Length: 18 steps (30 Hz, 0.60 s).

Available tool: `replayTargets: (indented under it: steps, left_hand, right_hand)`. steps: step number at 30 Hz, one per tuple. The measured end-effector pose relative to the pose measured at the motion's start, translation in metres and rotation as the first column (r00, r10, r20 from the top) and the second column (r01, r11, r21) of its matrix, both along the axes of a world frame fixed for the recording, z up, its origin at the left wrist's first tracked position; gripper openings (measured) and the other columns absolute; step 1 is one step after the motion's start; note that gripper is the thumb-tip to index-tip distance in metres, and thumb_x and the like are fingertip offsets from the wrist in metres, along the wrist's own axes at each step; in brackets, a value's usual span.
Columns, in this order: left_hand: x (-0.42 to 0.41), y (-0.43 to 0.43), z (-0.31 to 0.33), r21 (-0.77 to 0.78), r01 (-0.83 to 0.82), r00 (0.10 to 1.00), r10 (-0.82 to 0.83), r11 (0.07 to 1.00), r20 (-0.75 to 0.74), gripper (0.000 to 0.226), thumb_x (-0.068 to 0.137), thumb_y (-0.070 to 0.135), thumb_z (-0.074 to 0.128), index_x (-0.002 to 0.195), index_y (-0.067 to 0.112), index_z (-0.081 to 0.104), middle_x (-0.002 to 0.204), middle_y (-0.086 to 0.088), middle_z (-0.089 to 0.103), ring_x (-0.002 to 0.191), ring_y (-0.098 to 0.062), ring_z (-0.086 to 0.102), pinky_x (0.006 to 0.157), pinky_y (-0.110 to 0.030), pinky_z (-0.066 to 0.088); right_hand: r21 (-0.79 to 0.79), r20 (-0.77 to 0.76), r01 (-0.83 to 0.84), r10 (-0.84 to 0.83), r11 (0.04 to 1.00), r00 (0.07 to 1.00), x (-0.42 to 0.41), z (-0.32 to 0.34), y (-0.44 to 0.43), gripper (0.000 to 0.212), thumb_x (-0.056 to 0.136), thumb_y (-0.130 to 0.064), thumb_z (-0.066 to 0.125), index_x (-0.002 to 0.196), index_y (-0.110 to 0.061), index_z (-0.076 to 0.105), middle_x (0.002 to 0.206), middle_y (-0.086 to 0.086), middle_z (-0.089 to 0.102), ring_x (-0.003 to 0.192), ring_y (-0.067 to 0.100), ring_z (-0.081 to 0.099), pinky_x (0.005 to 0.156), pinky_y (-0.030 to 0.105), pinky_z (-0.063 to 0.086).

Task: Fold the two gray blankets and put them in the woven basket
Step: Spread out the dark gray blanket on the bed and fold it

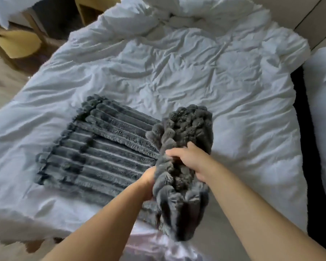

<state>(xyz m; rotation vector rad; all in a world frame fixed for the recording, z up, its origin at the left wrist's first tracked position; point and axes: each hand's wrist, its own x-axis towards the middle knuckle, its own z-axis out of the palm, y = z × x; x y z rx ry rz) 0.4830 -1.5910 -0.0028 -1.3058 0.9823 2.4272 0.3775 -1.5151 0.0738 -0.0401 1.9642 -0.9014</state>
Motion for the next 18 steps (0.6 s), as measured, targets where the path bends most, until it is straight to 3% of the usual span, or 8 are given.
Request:
replayTargets:
  steps: [3, 5, 7, 10, 11, 14, 16, 18]
  left_hand:
    - [0.034, -0.049, -0.003, -0.124, -0.145, 0.979, 0.160, 0.982, 0.126, 0.029, 0.096, 0.032, 0.050, 0.096, 0.008, 0.066, 0.111, -0.018, 0.067, 0.078, -0.025, 0.064, 0.072, -0.034, 0.054]
    - [0.051, -0.074, 0.002, -0.260, -0.126, 0.974, 0.168, 0.957, 0.150, 0.035, 0.095, 0.044, 0.046, 0.099, 0.016, 0.066, 0.107, -0.008, 0.067, 0.085, -0.021, 0.062, 0.079, -0.032, 0.050]
    - [0.060, -0.090, 0.013, -0.471, 0.008, 0.989, 0.063, 0.882, 0.134, 0.037, 0.095, 0.048, 0.044, 0.113, 0.021, 0.062, 0.122, -0.003, 0.061, 0.097, -0.016, 0.059, 0.086, -0.032, 0.047]
    - [0.055, -0.090, 0.030, -0.756, 0.259, 0.964, -0.202, 0.601, 0.170, 0.049, 0.090, 0.050, 0.052, 0.131, 0.023, 0.053, 0.132, -0.001, 0.058, 0.115, -0.017, 0.056, 0.097, -0.031, 0.043]
    - [0.048, -0.083, 0.032, -0.788, 0.356, 0.925, -0.312, 0.503, 0.219, 0.057, 0.087, 0.053, 0.055, 0.135, 0.024, 0.049, 0.134, -0.003, 0.056, 0.120, -0.019, 0.053, 0.098, -0.028, 0.041]
    - [0.024, -0.053, 0.023, -0.726, 0.630, 0.722, -0.555, 0.277, 0.414, 0.091, 0.073, 0.062, 0.063, 0.147, 0.022, 0.027, 0.145, -0.013, 0.040, 0.131, -0.029, 0.043, 0.104, -0.033, 0.038]
    - [0.014, -0.043, 0.010, -0.627, 0.755, 0.596, -0.599, 0.191, 0.535, 0.105, 0.069, 0.055, 0.068, 0.151, 0.026, 0.010, 0.152, -0.015, 0.025, 0.135, -0.035, 0.035, 0.108, -0.043, 0.036]
    - [0.010, -0.045, -0.002, -0.591, 0.788, 0.568, -0.577, 0.175, 0.587, 0.103, 0.067, 0.039, 0.068, 0.151, 0.033, 0.008, 0.151, -0.013, 0.023, 0.132, -0.035, 0.039, 0.104, -0.044, 0.041]
  right_hand:
    - [0.108, 0.091, -0.121, 0.111, 0.987, 0.990, 0.018, -0.017, -0.050, 0.094, 0.081, -0.042, 0.067, 0.152, -0.011, 0.013, 0.149, 0.010, 0.036, 0.129, 0.030, 0.044, 0.106, 0.039, 0.039]
    - [0.169, 0.077, -0.145, 0.134, 0.975, 0.988, 0.025, -0.037, -0.064, 0.076, 0.086, -0.036, 0.063, 0.147, -0.008, 0.027, 0.146, 0.011, 0.040, 0.129, 0.029, 0.044, 0.103, 0.035, 0.037]
    - [0.185, 0.051, -0.151, 0.144, 0.971, 0.988, 0.025, -0.056, -0.070, 0.043, 0.088, -0.027, 0.059, 0.126, -0.007, 0.054, 0.128, 0.013, 0.056, 0.113, 0.027, 0.054, 0.096, 0.035, 0.044]
    - [0.188, 0.091, -0.137, 0.122, 0.973, 0.988, 0.022, -0.065, -0.074, 0.013, 0.094, -0.020, 0.052, 0.091, -0.018, 0.064, 0.083, 0.006, 0.060, 0.066, 0.015, 0.059, 0.054, 0.021, 0.042]
    - [0.204, 0.091, -0.144, 0.128, 0.968, 0.988, 0.019, -0.066, -0.074, 0.016, 0.096, -0.020, 0.050, 0.087, -0.019, 0.063, 0.075, 0.003, 0.057, 0.055, 0.013, 0.055, 0.046, 0.020, 0.037]
    - [0.159, 0.142, -0.054, 0.031, 0.986, 0.989, 0.009, -0.069, -0.066, 0.024, 0.099, -0.019, 0.045, 0.082, -0.014, 0.061, 0.064, -0.001, 0.062, 0.054, 0.012, 0.057, 0.043, 0.018, 0.040]
    - [0.043, 0.281, 0.045, -0.055, 0.998, 0.958, 0.001, -0.066, -0.054, 0.028, 0.102, -0.018, 0.038, 0.082, -0.014, 0.058, 0.063, 0.000, 0.064, 0.053, 0.014, 0.061, 0.048, 0.022, 0.048]
    - [-0.006, 0.231, -0.001, 0.002, 1.000, 0.973, -0.010, -0.065, -0.036, 0.022, 0.102, -0.018, 0.037, 0.100, -0.015, 0.059, 0.077, 0.006, 0.061, 0.063, 0.018, 0.057, 0.058, 0.028, 0.048]
